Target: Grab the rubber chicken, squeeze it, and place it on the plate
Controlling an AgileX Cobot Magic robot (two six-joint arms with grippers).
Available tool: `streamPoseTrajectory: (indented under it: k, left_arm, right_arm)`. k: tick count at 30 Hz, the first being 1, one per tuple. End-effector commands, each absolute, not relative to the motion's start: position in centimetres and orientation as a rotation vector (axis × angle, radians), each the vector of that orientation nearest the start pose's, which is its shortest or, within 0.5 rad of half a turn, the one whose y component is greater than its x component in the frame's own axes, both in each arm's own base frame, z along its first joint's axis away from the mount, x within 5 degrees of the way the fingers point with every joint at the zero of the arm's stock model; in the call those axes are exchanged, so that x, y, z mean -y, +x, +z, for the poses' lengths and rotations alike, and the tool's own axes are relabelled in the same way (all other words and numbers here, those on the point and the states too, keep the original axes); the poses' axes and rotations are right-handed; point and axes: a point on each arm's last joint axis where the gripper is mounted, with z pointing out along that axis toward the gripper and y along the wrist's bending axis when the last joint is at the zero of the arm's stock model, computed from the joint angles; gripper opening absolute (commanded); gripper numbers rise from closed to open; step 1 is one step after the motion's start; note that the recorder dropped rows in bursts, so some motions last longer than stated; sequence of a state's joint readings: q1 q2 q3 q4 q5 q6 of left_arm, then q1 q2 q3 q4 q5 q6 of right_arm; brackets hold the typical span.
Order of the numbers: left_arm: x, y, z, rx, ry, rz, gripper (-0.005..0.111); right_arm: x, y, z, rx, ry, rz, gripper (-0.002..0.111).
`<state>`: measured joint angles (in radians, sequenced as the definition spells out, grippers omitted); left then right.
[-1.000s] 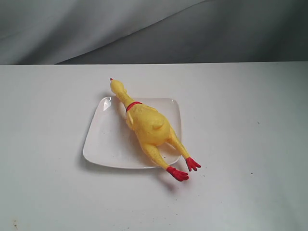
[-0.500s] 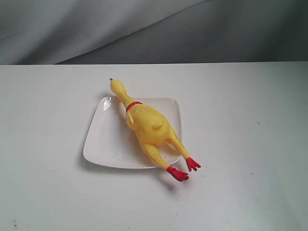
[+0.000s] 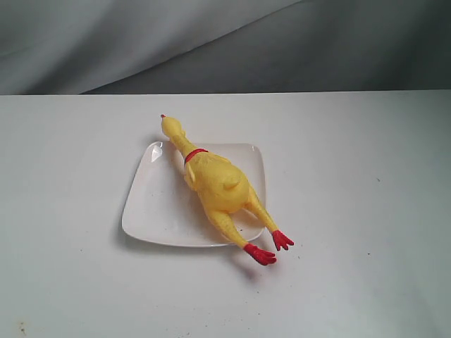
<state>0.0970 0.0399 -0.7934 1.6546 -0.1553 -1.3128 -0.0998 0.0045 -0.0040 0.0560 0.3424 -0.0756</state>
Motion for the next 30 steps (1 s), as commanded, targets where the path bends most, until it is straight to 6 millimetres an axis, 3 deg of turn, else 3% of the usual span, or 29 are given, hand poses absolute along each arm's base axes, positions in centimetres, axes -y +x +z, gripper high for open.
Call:
streamPoseTrajectory:
  k: [1,8,14,19,26,30]
  left_arm:
    - [1.3,-6.3,42.5,-0.754,0.14,0.329,0.001]
    - [0.8,-1.3,37.3,-0.973,0.072,0.147,0.001]
    - [0.9,1.5,33.3,-1.118,0.081,0.083,0.001]
    - [0.9,2.2,32.0,-1.161,0.073,0.052,0.001]
    - [1.0,2.3,31.7,-1.171,0.079,0.038,0.001]
    - [0.3,2.3,31.6,-1.152,-0.052,-0.021,0.001]
  right_arm:
    - [0.4,5.3,18.2,-1.824,0.061,-0.08,0.0]
    - [0.4,5.3,18.2,-1.824,0.061,-0.08,0.0]
    - [0.4,5.3,18.2,-1.824,0.061,-0.08,0.0]
    - [0.4,5.3,18.2,-1.824,0.061,-0.08,0.0]
    - [0.4,5.3,18.2,-1.824,0.061,-0.08,0.0]
    - [0.4,5.3,18.2,-1.824,0.061,-0.08,0.0]
